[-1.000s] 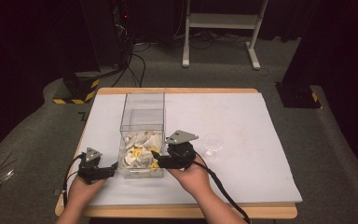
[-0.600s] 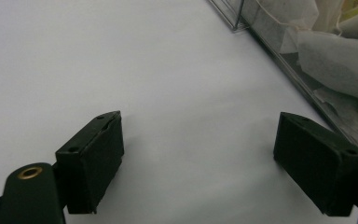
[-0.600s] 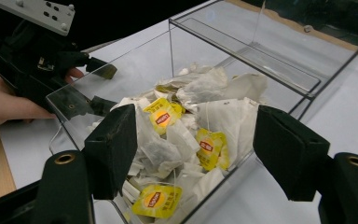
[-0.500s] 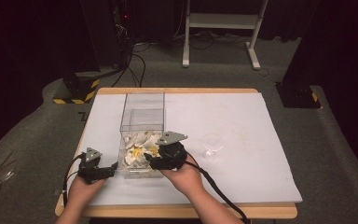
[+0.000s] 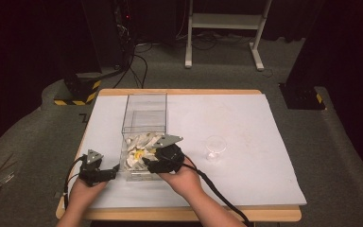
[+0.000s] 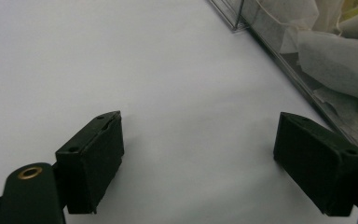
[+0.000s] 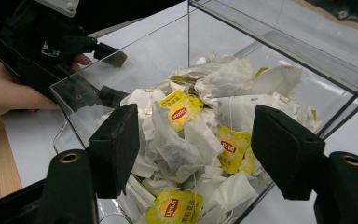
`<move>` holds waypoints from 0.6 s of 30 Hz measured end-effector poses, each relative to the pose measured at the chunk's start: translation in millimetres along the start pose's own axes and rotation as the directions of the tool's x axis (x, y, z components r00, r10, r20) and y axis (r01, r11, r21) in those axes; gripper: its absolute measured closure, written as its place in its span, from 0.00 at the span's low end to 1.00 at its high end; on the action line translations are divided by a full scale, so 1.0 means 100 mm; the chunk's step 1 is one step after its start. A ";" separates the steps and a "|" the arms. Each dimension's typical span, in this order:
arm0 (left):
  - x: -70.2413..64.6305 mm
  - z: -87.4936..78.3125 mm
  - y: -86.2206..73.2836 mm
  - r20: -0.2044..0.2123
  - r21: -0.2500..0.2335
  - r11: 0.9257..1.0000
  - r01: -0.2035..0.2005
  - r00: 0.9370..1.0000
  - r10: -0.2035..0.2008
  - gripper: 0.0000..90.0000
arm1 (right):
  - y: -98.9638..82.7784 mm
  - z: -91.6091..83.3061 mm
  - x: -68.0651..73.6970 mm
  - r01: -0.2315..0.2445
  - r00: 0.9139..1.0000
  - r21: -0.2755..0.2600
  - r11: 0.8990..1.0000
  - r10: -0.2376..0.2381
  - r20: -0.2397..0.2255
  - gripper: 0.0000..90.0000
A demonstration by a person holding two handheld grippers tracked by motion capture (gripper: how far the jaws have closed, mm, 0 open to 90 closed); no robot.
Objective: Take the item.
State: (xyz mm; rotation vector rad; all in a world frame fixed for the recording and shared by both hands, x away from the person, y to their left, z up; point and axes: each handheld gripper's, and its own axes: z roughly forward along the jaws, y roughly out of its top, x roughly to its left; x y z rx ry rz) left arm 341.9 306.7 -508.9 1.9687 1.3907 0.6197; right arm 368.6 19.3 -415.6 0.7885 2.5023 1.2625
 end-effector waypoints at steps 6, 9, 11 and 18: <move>0.00 0.00 0.00 0.000 0.000 1.000 0.000 1.000 0.000 0.18 | -0.01 0.07 0.02 0.007 1.000 0.031 0.999 -0.007 -0.010 0.37; 0.00 0.00 0.00 0.000 0.000 1.000 0.000 1.000 0.000 0.18 | -0.02 0.09 0.02 0.013 1.000 0.044 0.999 -0.013 -0.010 0.38; 0.00 0.00 0.00 0.000 0.000 1.000 0.000 1.000 0.000 0.18 | -0.03 0.12 0.03 0.011 1.000 0.061 0.998 -0.010 -0.014 0.39; 0.00 0.00 0.00 -0.001 -0.002 1.000 0.001 1.000 -0.001 0.18 | -0.03 0.17 0.02 0.018 1.000 0.078 0.997 -0.017 -0.017 0.43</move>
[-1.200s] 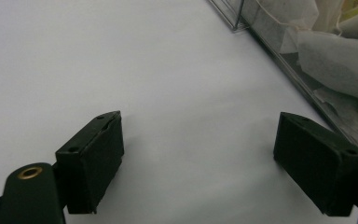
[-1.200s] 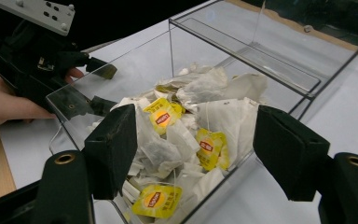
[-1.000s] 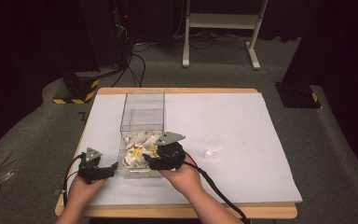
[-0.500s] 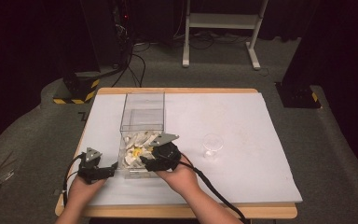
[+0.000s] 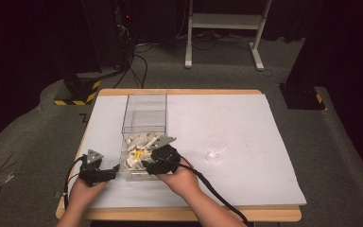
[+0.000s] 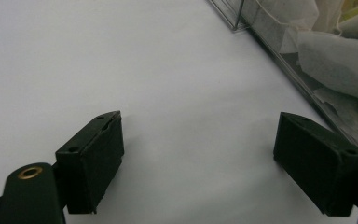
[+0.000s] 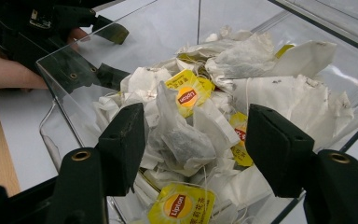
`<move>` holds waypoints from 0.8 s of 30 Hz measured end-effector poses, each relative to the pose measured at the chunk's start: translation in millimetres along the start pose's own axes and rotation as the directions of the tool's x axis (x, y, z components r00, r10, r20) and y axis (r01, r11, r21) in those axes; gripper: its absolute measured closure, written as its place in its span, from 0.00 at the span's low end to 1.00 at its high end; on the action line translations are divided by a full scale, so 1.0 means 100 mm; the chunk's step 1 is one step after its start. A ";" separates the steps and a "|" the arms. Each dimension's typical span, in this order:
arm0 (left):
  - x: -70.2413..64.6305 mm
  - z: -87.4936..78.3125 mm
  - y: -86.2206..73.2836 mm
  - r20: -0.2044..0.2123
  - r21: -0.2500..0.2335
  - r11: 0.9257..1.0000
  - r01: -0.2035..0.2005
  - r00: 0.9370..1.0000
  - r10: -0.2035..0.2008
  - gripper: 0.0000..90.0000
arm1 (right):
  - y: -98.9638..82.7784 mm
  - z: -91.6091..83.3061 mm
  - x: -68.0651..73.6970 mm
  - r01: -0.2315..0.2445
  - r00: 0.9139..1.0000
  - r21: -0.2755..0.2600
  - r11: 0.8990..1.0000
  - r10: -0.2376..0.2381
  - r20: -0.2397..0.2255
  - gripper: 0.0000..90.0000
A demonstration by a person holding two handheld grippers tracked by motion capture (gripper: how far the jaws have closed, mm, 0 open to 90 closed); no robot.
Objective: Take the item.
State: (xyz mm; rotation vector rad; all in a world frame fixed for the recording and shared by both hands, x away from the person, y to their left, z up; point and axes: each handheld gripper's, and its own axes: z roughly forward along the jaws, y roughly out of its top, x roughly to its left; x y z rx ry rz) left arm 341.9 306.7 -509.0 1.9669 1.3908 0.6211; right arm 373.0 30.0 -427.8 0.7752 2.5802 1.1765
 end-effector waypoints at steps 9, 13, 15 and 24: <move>0.00 0.00 0.00 0.000 0.000 1.000 0.000 1.000 0.000 0.18 | -0.01 0.04 0.01 0.019 1.000 0.035 0.999 -0.019 -0.005 0.51; 0.00 0.00 0.00 0.000 0.000 1.000 0.000 1.000 0.000 0.18 | 0.00 0.05 0.02 0.025 1.000 0.045 0.999 -0.025 -0.005 0.54; 0.00 0.00 0.00 0.000 0.000 1.000 0.000 1.000 0.000 0.18 | 0.00 0.06 0.02 0.029 1.000 0.053 0.998 -0.028 -0.010 0.57; 0.00 0.00 0.00 0.000 0.000 1.000 0.000 1.000 0.000 0.18 | 0.00 0.08 0.00 0.028 0.999 0.089 0.996 -0.026 -0.029 0.66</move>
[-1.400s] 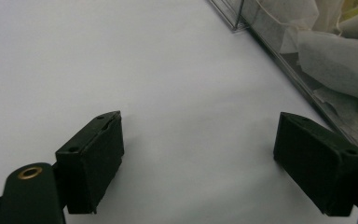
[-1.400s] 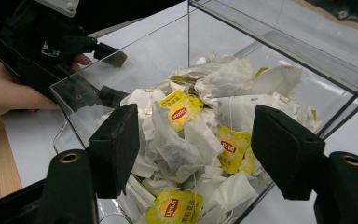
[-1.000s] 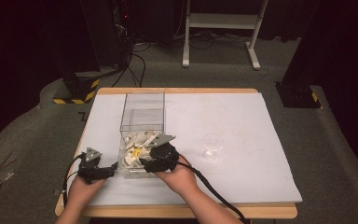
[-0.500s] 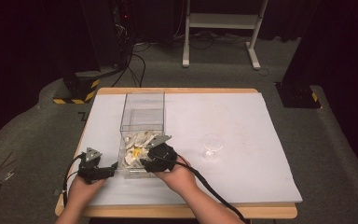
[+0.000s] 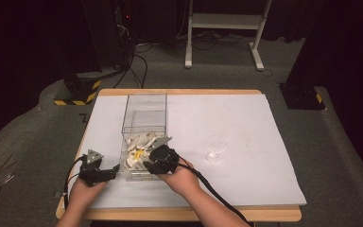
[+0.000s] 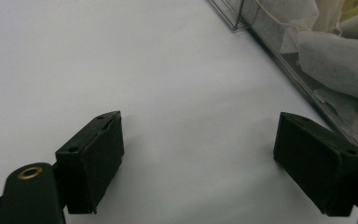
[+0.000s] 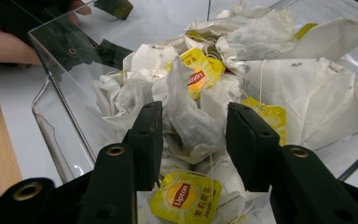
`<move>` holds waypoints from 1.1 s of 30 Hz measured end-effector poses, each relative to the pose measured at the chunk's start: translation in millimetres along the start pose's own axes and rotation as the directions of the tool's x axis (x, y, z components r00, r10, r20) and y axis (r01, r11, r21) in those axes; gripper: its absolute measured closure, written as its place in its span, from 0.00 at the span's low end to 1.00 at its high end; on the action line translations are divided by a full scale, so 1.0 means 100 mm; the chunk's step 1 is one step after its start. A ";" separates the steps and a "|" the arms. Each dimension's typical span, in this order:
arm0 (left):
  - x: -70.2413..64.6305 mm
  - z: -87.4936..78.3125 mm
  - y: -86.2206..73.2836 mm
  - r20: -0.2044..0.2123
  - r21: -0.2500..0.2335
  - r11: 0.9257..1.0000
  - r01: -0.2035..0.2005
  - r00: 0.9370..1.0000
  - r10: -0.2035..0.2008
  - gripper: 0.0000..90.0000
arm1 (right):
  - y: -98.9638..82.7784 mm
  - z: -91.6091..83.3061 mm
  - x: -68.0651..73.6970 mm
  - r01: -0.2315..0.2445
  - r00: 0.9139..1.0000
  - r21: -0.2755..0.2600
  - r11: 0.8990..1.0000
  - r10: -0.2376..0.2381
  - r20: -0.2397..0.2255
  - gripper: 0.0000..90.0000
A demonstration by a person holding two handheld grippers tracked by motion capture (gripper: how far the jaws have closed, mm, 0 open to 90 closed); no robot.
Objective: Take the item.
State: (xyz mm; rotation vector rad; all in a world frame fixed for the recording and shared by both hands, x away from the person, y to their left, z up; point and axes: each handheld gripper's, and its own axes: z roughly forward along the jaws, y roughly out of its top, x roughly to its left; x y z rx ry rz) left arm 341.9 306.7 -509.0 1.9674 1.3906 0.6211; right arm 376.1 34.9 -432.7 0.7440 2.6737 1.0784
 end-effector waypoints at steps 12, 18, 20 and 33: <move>0.00 0.00 0.00 0.000 0.000 1.000 0.000 1.000 0.000 0.18 | 0.02 0.06 -0.01 0.038 0.999 0.084 0.996 -0.036 -0.017 0.83; 0.00 0.00 0.00 0.000 0.000 1.000 0.000 1.000 0.000 0.18 | 0.01 0.05 0.01 0.047 0.999 0.082 0.996 -0.046 -0.011 0.88; 0.00 0.00 0.00 0.000 0.000 1.000 0.000 1.000 0.000 0.18 | 0.00 0.05 0.01 0.048 0.999 0.079 0.996 -0.047 -0.010 0.89; 0.00 0.00 0.00 0.001 0.001 1.000 0.000 1.000 0.000 0.18 | -0.01 -0.10 0.04 0.039 0.999 -0.023 0.999 -0.039 0.023 0.90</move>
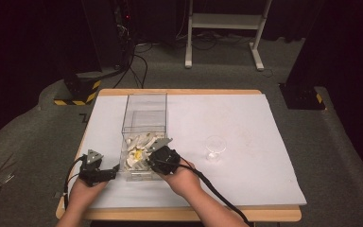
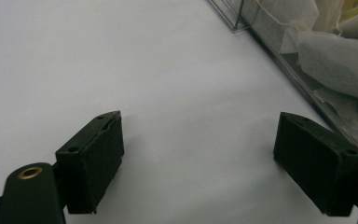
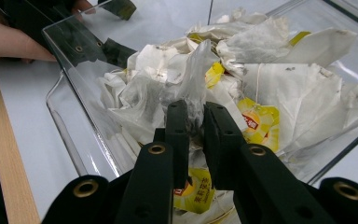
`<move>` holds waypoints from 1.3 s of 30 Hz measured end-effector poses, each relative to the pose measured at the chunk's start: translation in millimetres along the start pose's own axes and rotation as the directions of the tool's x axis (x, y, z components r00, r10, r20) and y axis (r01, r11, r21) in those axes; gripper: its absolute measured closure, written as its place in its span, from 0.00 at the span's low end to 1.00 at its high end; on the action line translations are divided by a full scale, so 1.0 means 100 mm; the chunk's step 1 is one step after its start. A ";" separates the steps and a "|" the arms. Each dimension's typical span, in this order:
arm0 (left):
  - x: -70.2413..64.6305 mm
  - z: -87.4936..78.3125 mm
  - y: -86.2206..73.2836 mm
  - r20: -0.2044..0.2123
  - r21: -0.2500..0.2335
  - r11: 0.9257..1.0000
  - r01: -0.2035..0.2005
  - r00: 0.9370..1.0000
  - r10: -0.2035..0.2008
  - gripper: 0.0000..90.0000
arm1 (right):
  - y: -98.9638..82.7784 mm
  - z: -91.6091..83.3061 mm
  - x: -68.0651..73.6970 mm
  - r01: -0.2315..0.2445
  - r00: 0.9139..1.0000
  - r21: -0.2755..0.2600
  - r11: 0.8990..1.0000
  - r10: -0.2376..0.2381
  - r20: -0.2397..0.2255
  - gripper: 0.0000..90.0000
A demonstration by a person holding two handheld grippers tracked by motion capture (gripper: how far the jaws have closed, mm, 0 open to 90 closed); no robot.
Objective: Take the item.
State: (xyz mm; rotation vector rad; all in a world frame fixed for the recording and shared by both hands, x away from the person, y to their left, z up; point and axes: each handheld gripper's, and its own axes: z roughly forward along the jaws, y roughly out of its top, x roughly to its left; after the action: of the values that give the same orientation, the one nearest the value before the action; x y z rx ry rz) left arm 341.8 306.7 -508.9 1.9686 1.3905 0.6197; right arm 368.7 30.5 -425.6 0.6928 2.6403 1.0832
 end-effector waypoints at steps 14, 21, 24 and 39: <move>0.00 0.00 0.00 0.000 0.000 1.000 0.000 1.000 0.000 0.18 | -0.03 -0.12 0.02 -0.029 1.000 -0.091 0.995 0.029 0.004 0.90; 0.00 0.00 0.00 0.000 0.000 1.000 0.000 1.000 0.000 0.18 | -0.08 -0.20 0.00 -0.071 0.997 -0.166 0.984 0.073 0.004 0.90; 0.00 0.00 0.00 0.000 0.000 1.000 0.000 1.000 0.000 0.18 | -0.10 -0.21 -0.01 -0.086 0.996 -0.183 0.979 0.089 0.006 0.90; 0.00 0.00 0.00 0.000 -0.001 1.000 0.002 1.000 -0.002 0.18 | -0.13 -0.34 -0.02 -0.120 0.991 -0.305 0.945 0.132 0.019 0.90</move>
State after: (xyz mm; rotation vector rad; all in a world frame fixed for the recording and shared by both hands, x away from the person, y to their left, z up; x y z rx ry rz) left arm 341.7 306.5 -509.0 1.9663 1.3921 0.6190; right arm 354.0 0.8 -410.6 0.8125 2.3485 1.4547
